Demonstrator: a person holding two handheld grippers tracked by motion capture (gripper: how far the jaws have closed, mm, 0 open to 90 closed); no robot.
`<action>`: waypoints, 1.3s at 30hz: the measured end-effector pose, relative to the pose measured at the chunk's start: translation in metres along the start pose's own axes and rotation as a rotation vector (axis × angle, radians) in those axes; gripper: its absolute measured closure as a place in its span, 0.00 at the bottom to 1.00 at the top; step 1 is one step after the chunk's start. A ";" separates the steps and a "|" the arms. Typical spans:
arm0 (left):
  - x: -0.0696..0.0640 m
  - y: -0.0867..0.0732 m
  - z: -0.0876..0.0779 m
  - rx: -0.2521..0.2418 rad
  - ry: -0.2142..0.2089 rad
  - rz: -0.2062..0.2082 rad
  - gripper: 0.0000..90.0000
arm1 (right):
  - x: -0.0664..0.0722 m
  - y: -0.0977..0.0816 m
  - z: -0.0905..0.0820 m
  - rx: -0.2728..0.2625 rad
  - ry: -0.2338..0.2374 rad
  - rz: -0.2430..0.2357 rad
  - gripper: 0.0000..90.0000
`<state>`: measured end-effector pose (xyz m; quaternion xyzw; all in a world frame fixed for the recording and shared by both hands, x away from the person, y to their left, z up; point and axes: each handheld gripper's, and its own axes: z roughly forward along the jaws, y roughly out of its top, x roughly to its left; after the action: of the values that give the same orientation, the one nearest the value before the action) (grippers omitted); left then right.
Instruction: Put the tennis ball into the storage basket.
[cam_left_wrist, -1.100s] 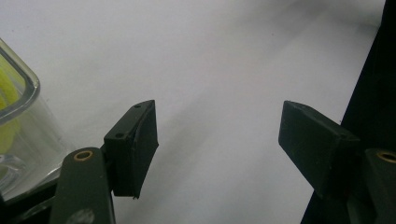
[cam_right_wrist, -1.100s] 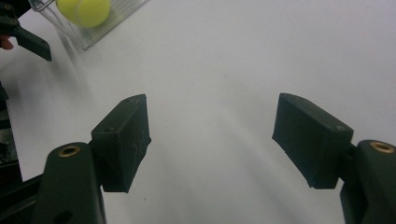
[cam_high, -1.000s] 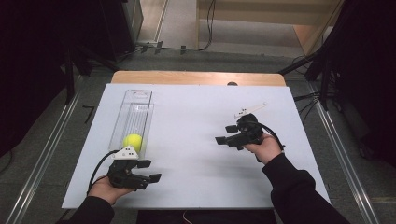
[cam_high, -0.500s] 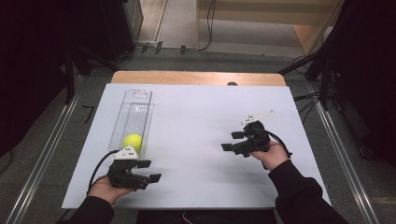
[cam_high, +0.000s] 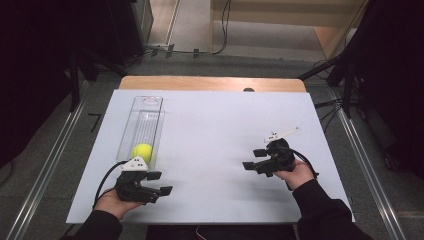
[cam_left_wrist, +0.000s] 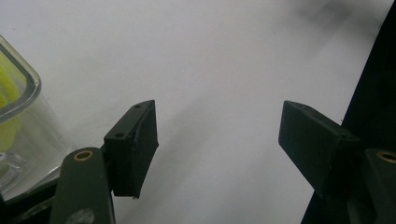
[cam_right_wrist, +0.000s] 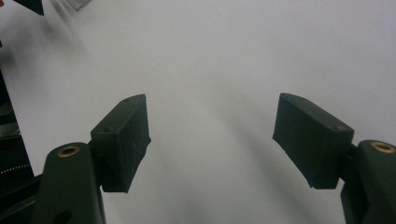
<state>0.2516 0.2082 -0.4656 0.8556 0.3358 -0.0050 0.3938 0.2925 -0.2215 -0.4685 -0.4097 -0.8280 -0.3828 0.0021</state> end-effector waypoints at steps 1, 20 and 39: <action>0.000 0.000 0.000 0.002 0.000 0.002 0.32 | 0.000 -0.001 -0.001 -0.003 0.000 0.001 0.28; 0.000 0.000 0.000 0.008 0.003 0.002 0.32 | -0.001 -0.027 -0.018 -0.011 -0.018 0.024 0.27; 0.000 0.000 -0.001 0.003 0.006 0.000 0.32 | -0.011 -0.050 -0.036 -0.025 -0.073 0.064 0.27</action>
<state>0.2515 0.2085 -0.4652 0.8562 0.3368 -0.0029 0.3917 0.2542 -0.2706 -0.4784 -0.4497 -0.8092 -0.3775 -0.0209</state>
